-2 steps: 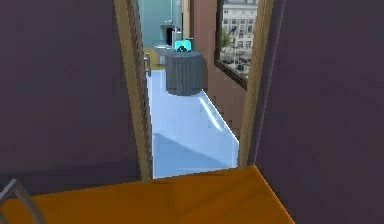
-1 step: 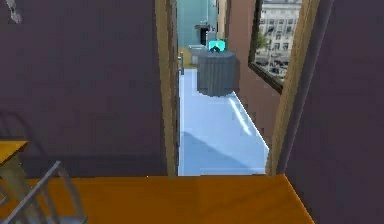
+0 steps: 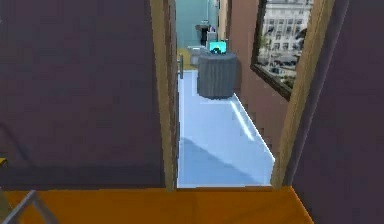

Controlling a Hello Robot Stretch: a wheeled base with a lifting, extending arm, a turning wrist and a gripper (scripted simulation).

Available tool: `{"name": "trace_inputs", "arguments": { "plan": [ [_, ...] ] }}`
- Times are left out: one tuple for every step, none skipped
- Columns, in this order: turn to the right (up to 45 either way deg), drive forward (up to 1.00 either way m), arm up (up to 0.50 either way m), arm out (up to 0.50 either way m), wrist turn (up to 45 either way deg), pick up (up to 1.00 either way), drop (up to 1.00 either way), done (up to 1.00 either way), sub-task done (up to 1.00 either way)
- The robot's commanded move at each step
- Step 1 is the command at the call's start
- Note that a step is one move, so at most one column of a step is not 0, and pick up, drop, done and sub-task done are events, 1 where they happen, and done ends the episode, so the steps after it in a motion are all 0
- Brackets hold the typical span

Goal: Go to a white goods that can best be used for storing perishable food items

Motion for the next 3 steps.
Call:
{"name": "trace_inputs", "arguments": {
  "plan": [
    [12.0, 0.00, 0.00, 0.00, 0.0, 0.00, 0.00, 0.00, 0.00],
    [0.0, 1.00, 0.00, 0.00, 0.0, 0.00, 0.00, 0.00, 0.00],
    [12.0, 0.00, 0.00, 0.00, 0.0, 0.00, 0.00, 0.00, 0.00]
  ]
}}
